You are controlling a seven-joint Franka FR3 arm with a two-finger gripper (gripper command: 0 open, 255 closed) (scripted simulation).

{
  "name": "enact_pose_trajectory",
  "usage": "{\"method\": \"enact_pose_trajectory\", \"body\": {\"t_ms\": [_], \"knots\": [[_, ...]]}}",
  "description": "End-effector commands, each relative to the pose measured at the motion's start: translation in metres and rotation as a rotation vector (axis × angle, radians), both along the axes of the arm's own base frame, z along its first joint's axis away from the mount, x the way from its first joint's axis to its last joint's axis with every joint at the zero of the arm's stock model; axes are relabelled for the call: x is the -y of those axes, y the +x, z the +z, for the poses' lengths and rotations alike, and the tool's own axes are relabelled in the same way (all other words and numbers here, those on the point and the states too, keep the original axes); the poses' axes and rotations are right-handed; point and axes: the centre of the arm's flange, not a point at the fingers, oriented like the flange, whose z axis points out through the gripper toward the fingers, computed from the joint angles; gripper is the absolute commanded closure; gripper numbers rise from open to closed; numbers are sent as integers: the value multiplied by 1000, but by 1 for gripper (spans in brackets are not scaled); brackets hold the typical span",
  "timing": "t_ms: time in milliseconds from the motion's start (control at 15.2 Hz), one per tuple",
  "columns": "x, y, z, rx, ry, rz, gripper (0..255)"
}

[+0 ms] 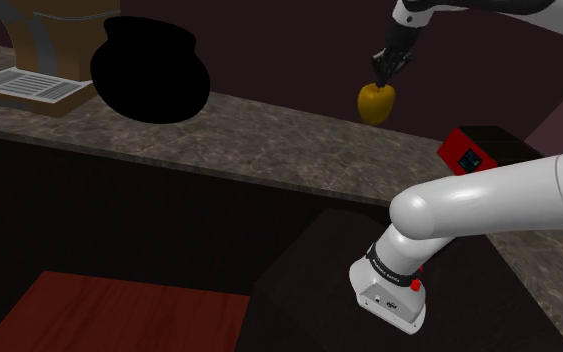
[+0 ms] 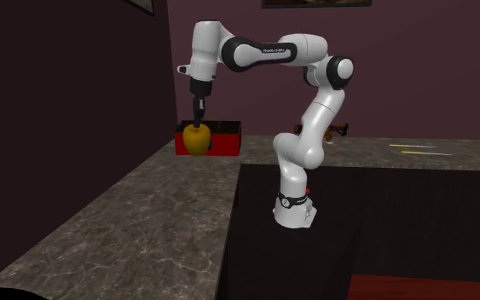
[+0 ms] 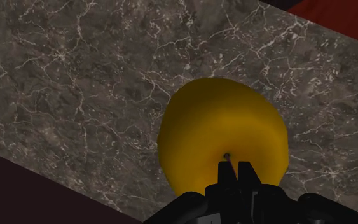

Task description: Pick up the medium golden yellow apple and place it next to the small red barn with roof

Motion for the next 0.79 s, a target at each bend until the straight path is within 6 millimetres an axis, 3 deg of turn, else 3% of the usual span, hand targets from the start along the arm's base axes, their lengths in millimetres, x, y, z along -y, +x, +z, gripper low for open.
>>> {"method": "enact_pose_trajectory", "body": {"t_ms": [0,660,726], "knots": [[2,0,11,0,0,0,255],[2,0,62,0,0,0,255],[8,-12,62,0,0,0,255]]}}
